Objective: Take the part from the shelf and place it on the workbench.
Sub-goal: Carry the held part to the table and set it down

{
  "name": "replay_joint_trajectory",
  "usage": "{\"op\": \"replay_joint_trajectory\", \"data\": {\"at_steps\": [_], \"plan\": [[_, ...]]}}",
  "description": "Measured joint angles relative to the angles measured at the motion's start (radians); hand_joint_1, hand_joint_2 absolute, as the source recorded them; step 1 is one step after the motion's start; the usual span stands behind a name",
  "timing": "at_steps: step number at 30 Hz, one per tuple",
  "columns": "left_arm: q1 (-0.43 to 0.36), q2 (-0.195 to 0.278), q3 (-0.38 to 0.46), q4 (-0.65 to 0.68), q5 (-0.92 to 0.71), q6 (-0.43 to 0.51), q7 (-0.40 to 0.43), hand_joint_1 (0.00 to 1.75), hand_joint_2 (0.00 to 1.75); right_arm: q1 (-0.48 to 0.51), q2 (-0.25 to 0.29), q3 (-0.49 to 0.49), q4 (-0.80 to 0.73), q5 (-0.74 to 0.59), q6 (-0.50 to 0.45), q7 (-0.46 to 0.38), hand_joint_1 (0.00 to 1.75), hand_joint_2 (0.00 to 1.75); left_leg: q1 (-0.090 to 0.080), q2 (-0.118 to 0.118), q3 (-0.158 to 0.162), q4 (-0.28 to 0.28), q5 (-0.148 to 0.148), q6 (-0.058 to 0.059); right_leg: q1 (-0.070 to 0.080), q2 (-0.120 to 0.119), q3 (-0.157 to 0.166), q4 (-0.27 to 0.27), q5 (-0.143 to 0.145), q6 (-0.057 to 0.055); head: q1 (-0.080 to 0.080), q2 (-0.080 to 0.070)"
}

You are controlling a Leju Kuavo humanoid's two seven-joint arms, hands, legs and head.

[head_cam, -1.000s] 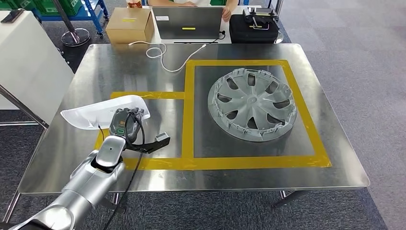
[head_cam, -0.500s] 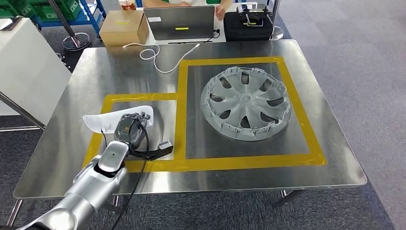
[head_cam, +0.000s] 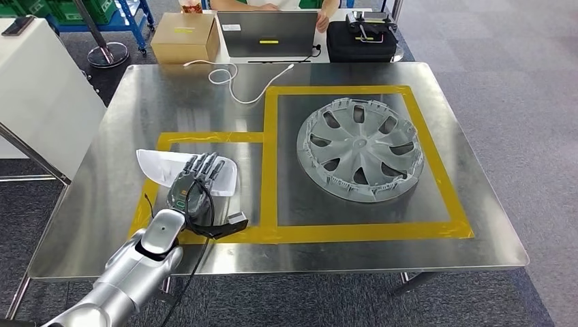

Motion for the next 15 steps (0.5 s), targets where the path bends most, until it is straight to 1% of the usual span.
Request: {"op": "replay_joint_trajectory", "data": {"at_steps": [1, 2, 3, 4, 5, 6, 7, 8, 10, 11, 12, 13, 14, 15], "plan": [[0.002, -0.001, 0.002, 0.0, 0.0, 0.001, -0.004, 0.0, 0.0, 0.001, 0.0, 0.0, 0.0, 0.0, 0.0, 0.0, 0.0, 0.0, -0.001, 0.0, -0.002, 0.001, 0.0, 0.001, 0.0, 0.0, -0.032, 0.066, -0.028, 0.002, 0.0, 0.0], [0.005, -0.002, 0.004, -0.001, 0.0, 0.004, -0.01, 0.0, 0.0, 0.002, 0.0, 0.0, 0.0, 0.0, 0.0, 0.0, 0.0, 0.0, -0.002, 0.0, -0.002, 0.001, 0.0, 0.001, 0.0, 0.0, -0.054, 0.111, -0.04, 0.004, 0.0, 0.0], [0.009, -0.002, 0.009, -0.004, 0.0, 0.009, -0.019, 0.0, 0.0, 0.003, 0.001, 0.0, 0.0, 0.0, 0.0, 0.0, 0.0, 0.0, -0.003, -0.001, -0.002, 0.003, -0.001, 0.001, -0.001, 0.0, -0.058, 0.12, -0.033, 0.005, 0.0, 0.0], [0.016, -0.003, 0.017, -0.013, 0.003, 0.016, -0.032, 0.0, 0.0, 0.003, 0.001, 0.0, 0.0, -0.001, 0.0, 0.0, 0.0, 0.0, -0.003, -0.002, -0.001, 0.005, -0.002, -0.001, -0.001, 0.0, -0.041, 0.086, -0.006, 0.005, 0.0, 0.0], [0.027, -0.005, 0.028, -0.027, 0.009, 0.025, -0.05, 0.0, 0.0, 0.004, 0.001, 0.0, 0.0, -0.002, -0.001, 0.001, 0.0, 0.0, -0.003, -0.002, -0.001, 0.008, -0.004, -0.003, -0.001, 0.0, -0.009, 0.022, 0.03, 0.003, 0.0, 0.0], [0.044, -0.009, 0.043, -0.051, 0.024, 0.035, -0.077, 0.0, 0.0, 0.004, 0.001, 0.0, 0.0, -0.005, -0.003, 0.002, 0.0, 0.0, -0.004, -0.003, -0.002, 0.014, -0.007, -0.007, -0.001, 0.0, 0.025, -0.048, 0.058, 0.0, 0.0, 0.0], [0.066, -0.015, 0.06, -0.084, 0.047, 0.045, -0.109, 0.0, 0.0, 0.004, 0.001, 0.0, 0.0, -0.009, -0.004, 0.003, 0.0, 0.0, -0.006, -0.004, -0.005, 0.02, -0.01, -0.012, 0.001, 0.001, 0.051, -0.102, 0.077, -0.004, 0.0, 0.0], [0.094, -0.022, 0.08, -0.13, 0.083, 0.053, -0.146, 0.0, 0.0, 0.004, 0.001, 0.0, 0.0, -0.013, -0.006, 0.003, 0.0, 0.0, -0.008, -0.004, -0.007, 0.025, -0.013, -0.017, 0.002, 0.002, 0.063, -0.132, 0.084, -0.009, -0.001, 0.0], [0.163, -0.043, 0.13, -0.269, 0.195, 0.047, -0.234, 0.0, 0.0, 0.005, 0.002, -0.001, 0.0, -0.021, -0.01, 0.005, 0.0, 0.0, -0.011, -0.004, -0.01, 0.028, -0.017, -0.026, 0.006, 0.005, 0.063, -0.141, 0.084, -0.02, -0.002, 0.0], [0.195, -0.054, 0.157, -0.35, 0.248, 0.032, -0.27, 0.0, 0.0, 0.006, 0.003, -0.002, 0.0, -0.024, -0.012, 0.005, 0.0, 0.0, -0.009, -0.003, -0.011, 0.03, -0.019, -0.031, 0.004, 0.005, 0.064, -0.142, 0.085, -0.026, -0.001, 0.0], [0.222, -0.065, 0.182, -0.426, 0.287, 0.014, -0.296, 0.0, 0.0, 0.008, 0.004, -0.002, 0.0, -0.027, -0.012, 0.006, 0.0, 0.0, -0.008, -0.003, -0.014, 0.04, -0.028, -0.036, 0.003, 0.005, 0.065, -0.145, 0.087, -0.032, -0.002, 0.0], [0.241, -0.073, 0.203, -0.489, 0.306, -0.002, -0.309, 0.0, 0.0, 0.01, 0.004, -0.003, 0.0, -0.028, -0.013, 0.006, 0.0, 0.0, -0.006, -0.003, -0.024, 0.066, -0.047, -0.042, 0.001, 0.004, 0.067, -0.148, 0.088, -0.038, -0.003, 0.0], [0.256, -0.079, 0.221, -0.541, 0.315, -0.013, -0.316, 0.0, 0.0, 0.011, 0.005, -0.003, 0.0, -0.03, -0.014, 0.006, 0.0, 0.0, -0.004, -0.003, -0.042, 0.111, -0.076, -0.047, 0.0, 0.003, 0.068, -0.15, 0.089, -0.043, -0.005, 0.0], [0.269, -0.085, 0.236, -0.581, 0.324, -0.019, -0.324, 0.0, 0.0, 0.011, 0.005, -0.004, 0.0, -0.031, -0.014, 0.006, 0.0, 0.0, -0.002, -0.003, -0.069, 0.175, -0.11, -0.052, 0.001, 0.002, 0.068, -0.15, 0.089, -0.046, -0.006, 0.0]]}}
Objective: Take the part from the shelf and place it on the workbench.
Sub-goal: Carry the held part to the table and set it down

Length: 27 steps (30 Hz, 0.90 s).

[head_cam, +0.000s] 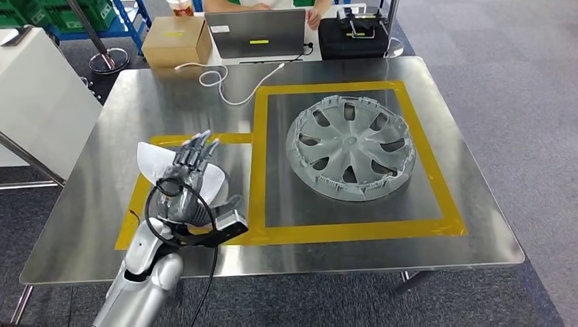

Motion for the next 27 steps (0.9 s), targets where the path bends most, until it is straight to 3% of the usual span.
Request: {"op": "replay_joint_trajectory", "data": {"at_steps": [2, 3, 4, 7, 9, 12, 14, 17, 18, 19, 20, 22, 24, 27], "plan": [[0.027, -0.008, 0.025, -0.062, 0.067, -0.005, -0.043, 0.0, 0.0, 0.0, 0.0, -0.003, 0.0, -0.003, -0.002, 0.0, 0.0, 0.0, 0.002, 0.0, -0.053, 0.118, -0.048, -0.004, 0.002, 0.0, -0.001, 0.002, -0.001, -0.003, 0.0, 0.0], [0.043, -0.015, 0.037, -0.096, 0.135, -0.015, -0.081, 0.0, 0.0, 0.0, 0.0, -0.004, 0.0, -0.005, -0.003, 0.0, 0.0, 0.0, 0.002, 0.0, -0.063, 0.137, -0.047, -0.004, 0.003, 0.0, -0.001, 0.003, -0.002, -0.003, 0.0, 0.0], [0.059, -0.022, 0.047, -0.138, 0.22, -0.033, -0.125, 0.0, 0.0, 0.0, 0.0, -0.006, 0.0, -0.008, -0.005, 0.0, 0.0, 0.0, 0.002, 0.0, -0.053, 0.116, -0.026, -0.001, 0.004, 0.0, 0.0, 0.004, -0.003, -0.003, 0.0, 0.0], [0.093, -0.045, 0.067, -0.307, 0.453, -0.124, -0.229, 0.0, 0.0, 0.001, 0.004, -0.013, 0.0, -0.016, -0.008, -0.002, 0.0, 0.0, -0.003, 0.002, 0.042, -0.08, 0.062, 0.019, 0.01, 0.0, 0.005, 0.004, -0.006, 0.0, 0.001, 0.0], [0.109, -0.052, 0.074, -0.414, 0.573, -0.195, -0.266, 0.0, 0.0, 0.001, 0.006, -0.019, 0.0, -0.019, -0.01, -0.005, 0.0, 0.0, -0.009, 0.003, 0.073, -0.145, 0.075, 0.03, 0.011, 0.0, 0.006, 0.003, -0.006, 0.009, 0.001, 0.0], [0.136, -0.055, 0.082, -0.535, 0.774, -0.321, -0.334, 0.0, 0.0, 0.0, 0.007, -0.022, 0.0, -0.02, -0.011, -0.012, 0.0, 0.0, -0.008, 0.003, 0.082, -0.163, 0.083, 0.042, 0.011, -0.002, 0.01, 0.001, -0.009, 0.027, 0.002, 0.0], [0.157, -0.06, 0.082, -0.589, 0.909, -0.421, -0.395, 0.0, 0.0, -0.001, 0.007, -0.023, 0.0, -0.02, -0.012, -0.016, 0.0, 0.0, -0.002, 0.004, 0.092, -0.181, 0.094, 0.052, 0.01, -0.002, -0.011, 0.053, -0.047, 0.035, 0.006, 0.0], [0.208, -0.067, 0.079, -0.627, 1.062, -0.571, -0.459, 0.0, 0.0, 0.0, 0.008, -0.026, 0.0, -0.021, -0.015, -0.019, 0.0, 0.0, -0.003, 0.007, 0.093, -0.184, 0.097, 0.056, 0.006, -0.002, -0.094, 0.23, -0.135, 0.044, 0.009, 0.0], [0.226, -0.069, 0.074, -0.63, 1.082, -0.606, -0.471, 0.0, 0.0, 0.0, 0.009, -0.027, 0.0, -0.022, -0.017, -0.019, 0.0, 0.0, -0.003, 0.007, 0.092, -0.183, 0.096, 0.056, 0.004, -0.002, -0.107, 0.257, -0.138, 0.047, 0.009, 0.0], [0.242, -0.07, 0.066, -0.628, 1.093, -0.633, -0.481, 0.0, 0.0, 0.0, 0.01, -0.029, 0.0, -0.023, -0.019, -0.019, 0.0, 0.0, -0.002, 0.007, 0.091, -0.18, 0.095, 0.055, 0.002, -0.003, -0.101, 0.245, -0.121, 0.049, 0.009, 0.0], [0.256, -0.072, 0.055, -0.624, 1.1, -0.653, -0.489, 0.0, 0.0, -0.001, 0.01, -0.03, 0.0, -0.024, -0.021, -0.019, 0.0, 0.0, -0.002, 0.006, 0.091, -0.176, 0.094, 0.053, 0.0, -0.003, -0.078, 0.198, -0.09, 0.051, 0.009, 0.0], [0.277, -0.079, 0.031, -0.612, 1.107, -0.674, -0.497, 0.0, 0.0, -0.003, 0.01, -0.031, 0.0, -0.025, -0.024, -0.019, 0.0, 0.0, -0.003, 0.003, 0.088, -0.162, 0.087, 0.044, -0.002, -0.002, -0.013, 0.068, -0.032, 0.048, 0.01, 0.0], [0.29, -0.086, 0.012, -0.601, 1.108, -0.679, -0.498, 0.0, 0.0, -0.005, 0.012, -0.032, 0.0, -0.026, -0.025, -0.019, 0.0, 0.0, -0.006, 0.002, 0.083, -0.152, 0.082, 0.033, 0.0, 0.001, 0.014, 0.008, -0.014, 0.038, 0.009, 0.0], [0.298, -0.091, -0.004, -0.592, 1.109, -0.68, -0.499, 0.0, 0.0, -0.006, 0.016, -0.034, 0.0, -0.027, -0.026, -0.019, 0.0, 0.0, -0.005, 0.001, 0.079, -0.147, 0.08, 0.018, 0.002, 0.001, 0.009, 0.005, -0.007, 0.017, 0.008, 0.0]]}}
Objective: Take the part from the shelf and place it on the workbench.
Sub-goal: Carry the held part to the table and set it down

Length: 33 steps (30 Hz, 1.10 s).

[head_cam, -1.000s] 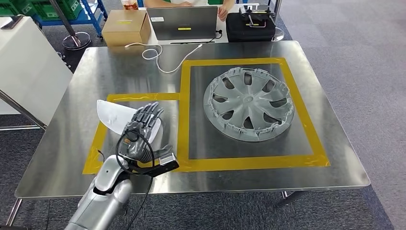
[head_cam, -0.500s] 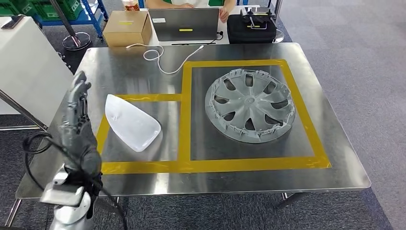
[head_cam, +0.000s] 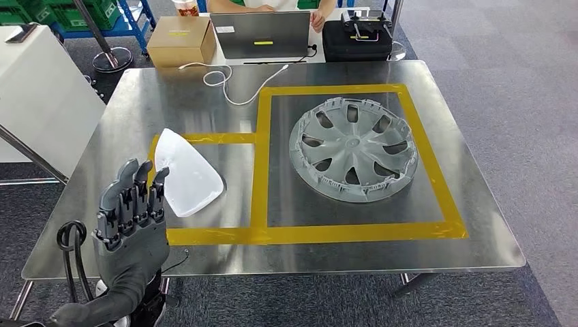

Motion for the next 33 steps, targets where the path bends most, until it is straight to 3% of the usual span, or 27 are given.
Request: {"op": "replay_joint_trajectory", "data": {"at_steps": [2, 4, 6, 7, 8, 11, 12, 15, 17, 19, 20, 21, 22, 23, 25, 27, 28, 31, 33], "plan": [[0.002, -0.001, -0.005, 0.002, 0.002, -0.002, 0.0, 0.0, 0.0, 0.0, 0.002, -0.002, 0.0, 0.0, -0.001, 0.0, 0.0, 0.0, 0.003, 0.0, -0.02, 0.052, -0.044, -0.011, -0.002, -0.003, -0.005, -0.005, 0.009, -0.014, -0.004, 0.0], [0.005, -0.001, -0.01, 0.006, 0.01, -0.013, 0.002, 0.0, 0.0, -0.001, 0.002, -0.004, 0.0, -0.003, -0.001, 0.0, 0.0, 0.0, 0.006, 0.001, -0.065, 0.173, -0.125, -0.02, 0.0, -0.005, -0.016, -0.004, 0.017, -0.023, -0.007, 0.0], [0.011, -0.001, -0.019, 0.016, 0.019, -0.029, 0.005, 0.0, 0.0, -0.001, 0.003, -0.006, 0.0, -0.008, -0.001, -0.001, 0.0, 0.0, 0.006, 0.001, -0.097, 0.272, -0.173, -0.021, 0.004, -0.006, -0.03, -0.001, 0.025, -0.025, -0.007, 0.0], [0.014, -0.002, -0.026, 0.024, 0.021, -0.033, 0.005, 0.0, 0.0, -0.001, 0.003, -0.007, 0.0, -0.01, -0.001, -0.001, 0.0, 0.0, 0.006, 0.001, -0.089, 0.274, -0.17, -0.019, 0.006, -0.006, -0.036, 0.0, 0.029, -0.025, -0.007, 0.0], [0.016, -0.004, -0.036, 0.033, 0.02, -0.037, 0.005, 0.0, 0.0, -0.001, 0.003, -0.009, 0.0, -0.012, -0.001, -0.002, 0.0, 0.0, 0.005, 0.001, -0.059, 0.233, -0.148, -0.013, 0.009, -0.006, -0.041, 0.0, 0.034, -0.025, -0.007, 0.0], [0.016, -0.013, -0.073, 0.062, 0.011, -0.037, 0.005, 0.0, 0.0, -0.001, 0.007, -0.013, 0.0, -0.014, -0.003, -0.007, 0.0, 0.0, -0.005, 0.004, 0.068, 0.021, -0.078, 0.016, 0.015, -0.006, -0.05, -0.001, 0.05, -0.02, -0.006, 0.0], [0.015, -0.015, -0.085, 0.071, 0.007, -0.035, 0.004, 0.0, 0.0, -0.001, 0.009, -0.013, 0.0, -0.014, -0.005, -0.01, 0.0, 0.0, -0.009, 0.005, 0.084, -0.013, -0.069, 0.023, 0.014, -0.007, -0.051, -0.003, 0.055, -0.014, -0.007, 0.0], [0.014, -0.018, -0.112, 0.096, -0.001, -0.025, 0.003, 0.0, 0.0, -0.001, 0.009, -0.014, 0.0, -0.015, -0.011, -0.032, 0.0, 0.0, -0.014, 0.009, 0.08, -0.034, -0.044, 0.037, 0.008, -0.01, -0.052, -0.011, 0.072, 0.006, -0.009, 0.0], [0.013, -0.019, -0.124, 0.103, -0.001, -0.019, 0.003, 0.0, 0.0, -0.001, 0.006, -0.014, -0.001, -0.018, -0.013, -0.048, 0.0, 0.0, -0.008, 0.011, 0.071, -0.055, -0.015, 0.046, 0.008, -0.008, -0.064, 0.018, 0.033, 0.016, -0.007, 0.0], [0.013, -0.02, -0.133, 0.109, -0.002, -0.017, 0.003, 0.0, 0.0, -0.001, 0.004, -0.014, -0.001, -0.02, -0.013, -0.054, 0.0, 0.0, -0.006, 0.012, 0.052, -0.063, 0.009, 0.051, 0.006, -0.005, -0.094, 0.116, -0.063, 0.023, -0.003, 0.0], [0.013, -0.02, -0.137, 0.113, -0.002, -0.017, 0.003, 0.0, 0.0, -0.001, 0.003, -0.014, -0.001, -0.021, -0.013, -0.054, 0.0, 0.0, -0.006, 0.013, 0.038, -0.061, 0.019, 0.05, 0.004, -0.004, -0.109, 0.178, -0.103, 0.027, -0.002, 0.0], [0.014, -0.02, -0.139, 0.117, -0.003, -0.017, 0.003, 0.0, 0.0, 0.0, 0.002, -0.014, -0.001, -0.022, -0.013, -0.054, 0.0, 0.0, -0.005, 0.013, 0.023, -0.058, 0.028, 0.048, 0.002, -0.005, -0.114, 0.223, -0.124, 0.032, -0.002, 0.0], [0.014, -0.02, -0.141, 0.12, -0.003, -0.017, 0.003, 0.0, 0.0, 0.0, 0.001, -0.014, -0.002, -0.023, -0.013, -0.054, 0.0, 0.0, -0.005, 0.014, 0.008, -0.053, 0.036, 0.046, -0.001, -0.005, -0.105, 0.241, -0.122, 0.036, -0.002, 0.0], [0.014, -0.02, -0.143, 0.123, -0.003, -0.017, 0.003, 0.0, 0.0, 0.001, -0.001, -0.014, -0.002, -0.023, -0.013, -0.055, 0.0, 0.0, -0.004, 0.014, -0.008, -0.047, 0.043, 0.042, -0.004, -0.005, -0.079, 0.225, -0.103, 0.039, -0.002, 0.0], [0.014, -0.02, -0.144, 0.127, -0.003, -0.017, 0.003, 0.0, 0.0, -0.001, -0.004, -0.014, -0.003, -0.023, -0.013, -0.055, 0.0, 0.0, -0.001, 0.014, -0.036, -0.028, 0.052, 0.033, -0.01, -0.005, 0.012, 0.108, -0.066, 0.045, -0.002, 0.0], [0.013, -0.02, -0.145, 0.129, -0.004, -0.016, 0.003, 0.0, 0.0, -0.003, -0.005, -0.014, -0.003, -0.024, -0.013, -0.057, 0.0, 0.0, -0.002, 0.013, -0.057, -0.007, 0.058, 0.023, -0.008, -0.001, 0.074, 0.01, -0.062, 0.036, -0.001, 0.0], [0.012, -0.021, -0.146, 0.129, -0.004, -0.016, 0.003, 0.0, 0.0, -0.004, -0.005, -0.014, -0.003, -0.025, -0.013, -0.06, 0.0, 0.0, -0.004, 0.013, -0.063, 0.0, 0.062, 0.017, -0.006, 0.002, 0.082, -0.008, -0.069, 0.027, 0.0, 0.0], [0.012, -0.021, -0.148, 0.131, -0.007, -0.017, 0.003, 0.0, 0.0, -0.003, -0.005, -0.015, -0.003, -0.028, -0.008, -0.071, 0.0, 0.0, -0.002, 0.011, -0.075, 0.01, 0.065, -0.002, -0.004, 0.0, 0.064, -0.007, -0.052, 0.0, 0.001, 0.0], [0.012, -0.02, -0.15, 0.134, -0.014, -0.018, 0.003, 0.0, 0.0, -0.003, -0.006, -0.015, -0.003, -0.029, -0.004, -0.081, 0.0, 0.0, 0.003, 0.009, -0.098, 0.07, -0.005, -0.014, -0.006, -0.004, 0.041, -0.01, -0.03, -0.015, -0.001, 0.0]]}}
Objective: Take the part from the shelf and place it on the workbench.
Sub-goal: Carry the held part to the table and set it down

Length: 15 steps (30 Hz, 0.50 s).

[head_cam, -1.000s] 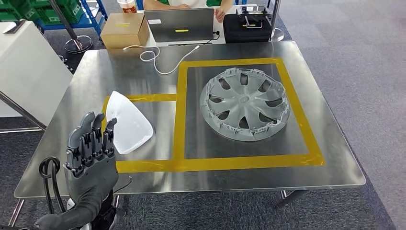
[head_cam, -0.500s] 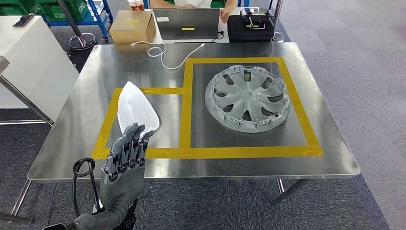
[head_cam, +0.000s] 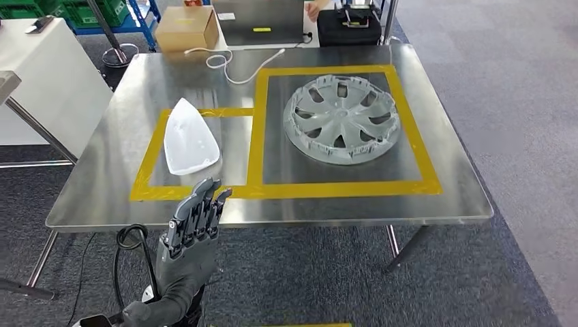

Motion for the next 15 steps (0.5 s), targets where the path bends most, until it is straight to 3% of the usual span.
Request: {"op": "replay_joint_trajectory", "data": {"at_steps": [2, 3, 4, 5, 7, 9, 10, 11, 13, 14, 15], "plan": [[-0.001, 0.002, -0.006, 0.007, -0.011, -0.001, -0.001, 0.0, 0.0, 0.0, -0.002, -0.001, 0.0, -0.001, 0.005, -0.01, 0.0, 0.0, 0.004, 0.0, -0.03, 0.122, -0.102, -0.01, 0.003, -0.002, -0.027, 0.001, 0.021, -0.005, -0.002, 0.0], [-0.001, 0.003, -0.01, 0.014, -0.018, -0.001, -0.001, 0.0, 0.0, 0.001, -0.002, -0.001, 0.0, -0.002, 0.008, -0.014, 0.0, 0.0, 0.005, 0.0, -0.037, 0.178, -0.13, -0.012, 0.004, -0.002, -0.042, 0.002, 0.032, -0.006, -0.002, 0.0], [-0.002, 0.004, -0.015, 0.021, -0.024, 0.002, -0.002, 0.0, 0.0, 0.002, -0.003, -0.003, 0.0, -0.005, 0.011, -0.017, 0.0, 0.0, 0.006, 0.0, -0.031, 0.209, -0.135, -0.011, 0.006, -0.002, -0.056, 0.004, 0.041, -0.005, -0.002, 0.0], [-0.003, 0.006, -0.02, 0.028, -0.029, 0.006, -0.002, 0.0, 0.0, 0.002, -0.004, -0.005, 0.0, -0.009, 0.013, -0.019, 0.0, 0.0, 0.006, -0.001, -0.009, 0.206, -0.121, -0.008, 0.008, 0.0, -0.07, 0.006, 0.051, -0.005, -0.002, 0.0], [-0.008, 0.007, -0.026, 0.037, -0.037, 0.025, -0.003, 0.0, 0.0, 0.001, -0.005, -0.012, 0.0, -0.023, 0.015, -0.022, 0.0, 0.0, 0.001, -0.014, 0.085, 0.102, -0.076, 0.011, 0.012, 0.007, -0.093, 0.008, 0.07, -0.003, -0.002, 0.0], [-0.013, 0.007, -0.029, 0.038, -0.039, 0.045, -0.003, 0.0, 0.0, -0.002, -0.005, -0.021, 0.0, -0.035, 0.014, -0.022, 0.0, 0.0, -0.006, -0.033, 0.187, -0.04, -0.073, 0.032, 0.014, 0.015, -0.105, 0.007, 0.089, 0.004, -0.001, 0.0], [-0.014, 0.008, -0.029, 0.037, -0.038, 0.053, -0.003, 0.0, 0.0, -0.002, -0.007, -0.026, -0.001, -0.041, 0.013, -0.022, 0.0, 0.0, -0.011, -0.04, 0.214, -0.084, -0.079, 0.039, 0.012, 0.019, -0.107, 0.004, 0.099, 0.01, -0.002, 0.0], [-0.015, 0.009, -0.028, 0.035, -0.037, 0.058, -0.003, 0.0, 0.0, -0.001, -0.011, -0.03, -0.001, -0.045, 0.012, -0.022, 0.0, 0.0, -0.014, -0.038, 0.224, -0.107, -0.081, 0.043, 0.01, 0.023, -0.108, -0.001, 0.11, 0.017, -0.003, 0.0], [-0.015, 0.012, -0.025, 0.032, -0.033, 0.064, -0.003, 0.0, 0.0, 0.003, -0.021, -0.039, -0.002, -0.053, 0.009, -0.022, 0.0, 0.0, -0.013, -0.027, 0.218, -0.126, -0.057, 0.049, 0.008, 0.027, -0.11, -0.009, 0.121, 0.029, -0.005, 0.0], [-0.015, 0.013, -0.022, 0.031, -0.03, 0.066, -0.004, 0.0, 0.0, 0.004, -0.028, -0.044, -0.003, -0.056, 0.008, -0.022, 0.0, 0.0, -0.01, -0.02, 0.212, -0.135, -0.042, 0.054, 0.008, 0.024, -0.116, 0.001, 0.102, 0.033, -0.004, 0.0], [-0.014, 0.013, -0.019, 0.029, -0.028, 0.067, -0.004, 0.0, 0.0, 0.005, -0.034, -0.048, -0.003, -0.057, 0.008, -0.023, 0.0, 0.0, -0.008, -0.014, 0.203, -0.143, -0.027, 0.059, 0.008, 0.019, -0.127, 0.029, 0.065, 0.036, -0.001, 0.0]]}}
